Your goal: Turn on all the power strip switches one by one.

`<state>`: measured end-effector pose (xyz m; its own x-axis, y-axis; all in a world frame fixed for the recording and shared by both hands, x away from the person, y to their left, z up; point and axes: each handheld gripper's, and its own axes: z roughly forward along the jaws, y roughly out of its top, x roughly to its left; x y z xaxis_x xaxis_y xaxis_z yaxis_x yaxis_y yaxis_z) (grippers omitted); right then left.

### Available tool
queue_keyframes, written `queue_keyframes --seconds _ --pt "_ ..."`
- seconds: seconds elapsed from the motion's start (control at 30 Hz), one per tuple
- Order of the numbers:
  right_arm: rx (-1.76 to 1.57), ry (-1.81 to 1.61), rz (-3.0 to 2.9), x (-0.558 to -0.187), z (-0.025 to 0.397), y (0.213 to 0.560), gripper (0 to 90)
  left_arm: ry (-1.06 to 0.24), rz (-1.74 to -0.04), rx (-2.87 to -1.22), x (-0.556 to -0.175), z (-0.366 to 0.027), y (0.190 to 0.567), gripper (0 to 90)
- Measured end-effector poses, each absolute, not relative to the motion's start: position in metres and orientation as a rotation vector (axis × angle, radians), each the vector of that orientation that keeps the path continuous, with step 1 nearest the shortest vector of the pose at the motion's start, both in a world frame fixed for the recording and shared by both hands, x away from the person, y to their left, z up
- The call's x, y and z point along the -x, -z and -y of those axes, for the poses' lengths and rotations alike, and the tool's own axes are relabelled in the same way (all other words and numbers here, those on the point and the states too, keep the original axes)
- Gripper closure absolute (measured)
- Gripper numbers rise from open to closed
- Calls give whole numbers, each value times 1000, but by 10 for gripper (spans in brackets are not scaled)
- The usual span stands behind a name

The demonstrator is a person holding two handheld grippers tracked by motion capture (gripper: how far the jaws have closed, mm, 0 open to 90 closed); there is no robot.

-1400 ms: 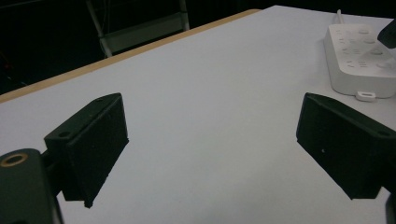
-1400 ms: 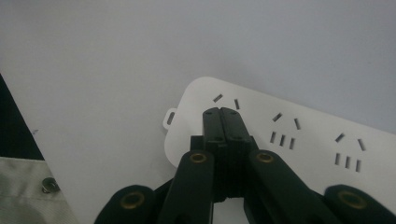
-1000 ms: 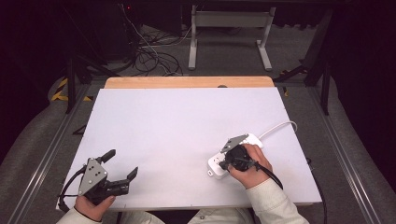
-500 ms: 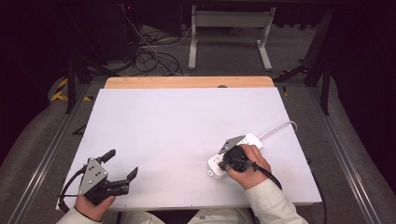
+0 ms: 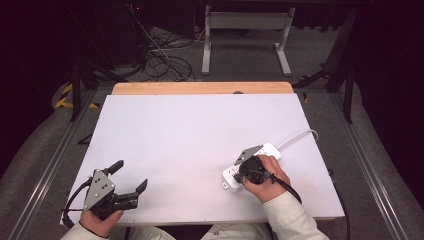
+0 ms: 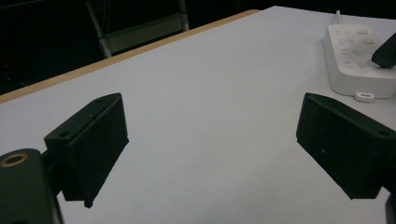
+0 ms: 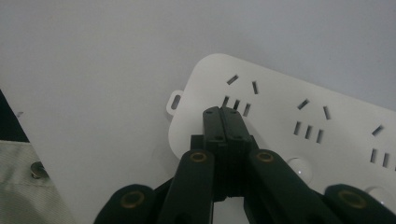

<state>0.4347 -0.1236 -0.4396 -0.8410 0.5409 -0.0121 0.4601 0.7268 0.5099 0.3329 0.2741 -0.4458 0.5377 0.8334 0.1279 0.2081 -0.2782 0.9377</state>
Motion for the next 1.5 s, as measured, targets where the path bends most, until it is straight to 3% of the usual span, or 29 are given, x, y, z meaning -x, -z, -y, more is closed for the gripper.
queue_keyframes --seconds 0.47,0.7,1.07,1.13,1.23,1.5 --pt "-805 -770 -2749 -434 124 440 900 -789 -863 -1781 -333 -274 446 92" --pt "-737 -988 -2610 -423 131 409 900 -784 -867 -1778 -333 -274 446 92" --pt "-724 -1059 -2583 -422 132 408 900 -782 -867 -1778 -333 -274 446 92" --pt "-752 -1114 -2564 -422 132 408 652 -782 -865 -1779 -333 -274 446 92" --pt "-772 -1199 -2510 -422 131 407 493 -780 -868 -1778 -333 -274 446 92" --pt "-743 -1299 -2420 -418 141 400 355 -783 -864 -1783 -334 -272 446 92"
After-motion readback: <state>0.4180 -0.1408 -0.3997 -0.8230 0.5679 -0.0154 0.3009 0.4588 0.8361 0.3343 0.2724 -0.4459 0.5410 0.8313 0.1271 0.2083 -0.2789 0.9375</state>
